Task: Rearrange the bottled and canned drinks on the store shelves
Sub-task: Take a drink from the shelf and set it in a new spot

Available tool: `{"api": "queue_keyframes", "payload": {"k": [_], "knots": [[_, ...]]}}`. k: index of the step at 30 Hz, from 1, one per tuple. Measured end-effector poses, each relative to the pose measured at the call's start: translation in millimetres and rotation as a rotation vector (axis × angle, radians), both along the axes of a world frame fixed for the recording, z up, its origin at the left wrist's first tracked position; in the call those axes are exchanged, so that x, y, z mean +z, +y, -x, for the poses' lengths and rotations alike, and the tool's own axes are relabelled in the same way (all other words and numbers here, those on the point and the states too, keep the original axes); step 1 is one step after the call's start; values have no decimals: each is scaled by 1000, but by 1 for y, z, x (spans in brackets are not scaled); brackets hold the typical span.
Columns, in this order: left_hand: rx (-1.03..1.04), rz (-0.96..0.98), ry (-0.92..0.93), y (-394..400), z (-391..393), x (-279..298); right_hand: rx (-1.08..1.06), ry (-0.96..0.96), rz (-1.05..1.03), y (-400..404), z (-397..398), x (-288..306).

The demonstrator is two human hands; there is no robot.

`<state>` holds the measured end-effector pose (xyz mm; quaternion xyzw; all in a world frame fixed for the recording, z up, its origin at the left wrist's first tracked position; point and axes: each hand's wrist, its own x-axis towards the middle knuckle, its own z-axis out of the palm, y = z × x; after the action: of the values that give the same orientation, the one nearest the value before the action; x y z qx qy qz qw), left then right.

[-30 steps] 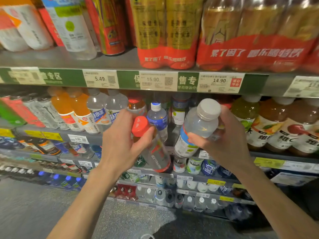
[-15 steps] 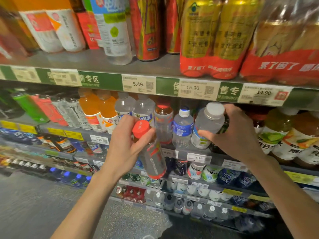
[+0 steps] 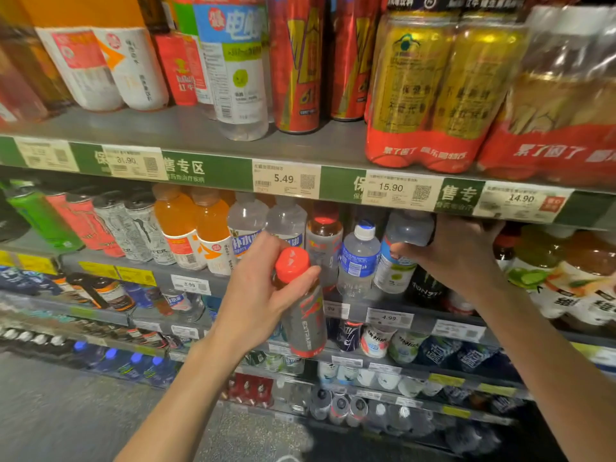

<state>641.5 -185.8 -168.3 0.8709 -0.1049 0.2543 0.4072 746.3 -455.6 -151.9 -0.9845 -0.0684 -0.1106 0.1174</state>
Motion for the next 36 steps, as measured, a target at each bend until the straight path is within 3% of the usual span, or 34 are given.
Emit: {"api": "queue_keyframes", "payload": {"k": [6,8,10,12,16,18,21,24,30,36], "knots": [[-30,8,-46,1,2,11,-54,15,67,4,4,8],[-44,10,-56,1,3,16,-54,-91,101,4,9,6],[-59,15,-60,1,4,21,-51,-253,24,5,18,5],[-65,16,-65,0,6,25,-48,-257,-106,11,33,0],[-89,25,-71,1,10,33,287,-375,-241,43,78,-15],[-114,24,-66,-1,11,36,439,-291,-362,54,92,-16],[-158,28,-40,-10,13,37,600,32,-705,62,107,-7],[-162,11,-30,-29,16,38,656,243,-924,53,113,-1],[-169,-1,-24,-100,17,36,585,253,-852,-5,114,-2],[-168,26,41,-191,18,28,531,269,-934,-94,117,0]]}}
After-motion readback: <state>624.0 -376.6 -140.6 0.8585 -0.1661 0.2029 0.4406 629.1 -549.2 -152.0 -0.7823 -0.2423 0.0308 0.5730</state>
